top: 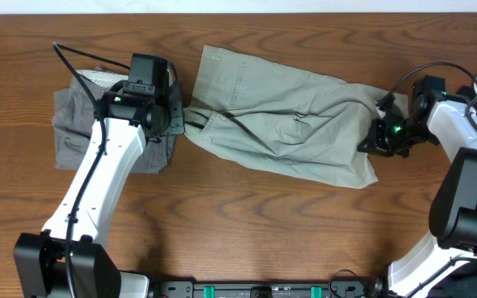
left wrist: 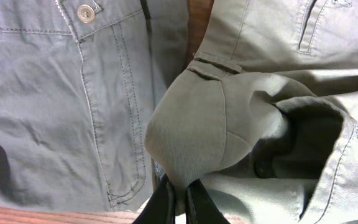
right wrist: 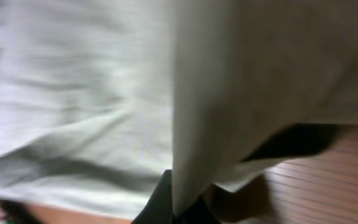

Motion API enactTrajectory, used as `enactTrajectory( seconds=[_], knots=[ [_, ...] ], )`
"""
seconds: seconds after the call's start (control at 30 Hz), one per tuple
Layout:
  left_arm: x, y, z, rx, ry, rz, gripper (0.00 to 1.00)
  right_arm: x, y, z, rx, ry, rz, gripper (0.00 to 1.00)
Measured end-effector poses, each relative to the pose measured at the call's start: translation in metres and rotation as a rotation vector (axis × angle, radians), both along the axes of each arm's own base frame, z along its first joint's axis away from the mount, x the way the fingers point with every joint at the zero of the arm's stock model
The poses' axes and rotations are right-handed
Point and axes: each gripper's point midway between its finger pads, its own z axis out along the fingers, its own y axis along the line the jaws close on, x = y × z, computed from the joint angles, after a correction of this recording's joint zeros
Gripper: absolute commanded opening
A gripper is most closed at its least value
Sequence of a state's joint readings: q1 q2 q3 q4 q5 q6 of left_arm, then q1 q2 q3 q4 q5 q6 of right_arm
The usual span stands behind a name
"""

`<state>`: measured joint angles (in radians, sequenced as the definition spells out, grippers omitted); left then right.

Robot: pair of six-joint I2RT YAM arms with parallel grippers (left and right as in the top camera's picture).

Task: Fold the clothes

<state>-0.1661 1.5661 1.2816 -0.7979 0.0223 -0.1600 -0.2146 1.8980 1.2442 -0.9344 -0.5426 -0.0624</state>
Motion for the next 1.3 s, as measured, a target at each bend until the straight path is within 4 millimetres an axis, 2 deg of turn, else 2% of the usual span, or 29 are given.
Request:
enactTrajectory(
  seconds=[0.1,0.2,0.3,0.4,0.47,0.6,1.03,1.2,1.3],
  knots=[
    [0.0,0.0,0.0,0.0,0.002,0.0,0.06,0.012,0.008,0.03,0.074,-0.086,-0.006,0.01],
    [-0.002,0.0,-0.001,0.001,0.007,0.0,0.06,0.031,0.003,0.08,0.103,-0.243,-0.02,0.01],
    [-0.002,0.0,-0.001,0.002,0.01,0.0,0.06,0.041,-0.014,0.129,0.078,-0.384,-0.062,0.01],
    [-0.003,0.0,-0.001,0.002,0.014,0.0,0.06,0.039,-0.037,0.154,0.009,-0.436,-0.139,0.01],
    [-0.004,0.001,-0.002,0.003,0.018,0.0,0.06,0.037,-0.051,0.154,-0.032,-0.426,-0.189,0.01],
    [-0.008,0.0,-0.003,-0.002,0.034,-0.004,0.06,0.036,-0.066,0.146,-0.064,-0.39,-0.244,0.01],
    [-0.006,-0.002,-0.002,-0.01,0.028,-0.007,0.06,0.031,-0.066,0.141,-0.069,-0.353,-0.255,0.01],
    [0.0,-0.003,0.001,-0.017,-0.003,-0.008,0.06,0.039,-0.069,0.145,-0.077,-0.39,-0.255,0.01],
    [0.013,-0.007,0.007,-0.032,-0.06,-0.012,0.06,0.057,-0.074,0.152,-0.081,-0.464,-0.274,0.01]
  ],
)
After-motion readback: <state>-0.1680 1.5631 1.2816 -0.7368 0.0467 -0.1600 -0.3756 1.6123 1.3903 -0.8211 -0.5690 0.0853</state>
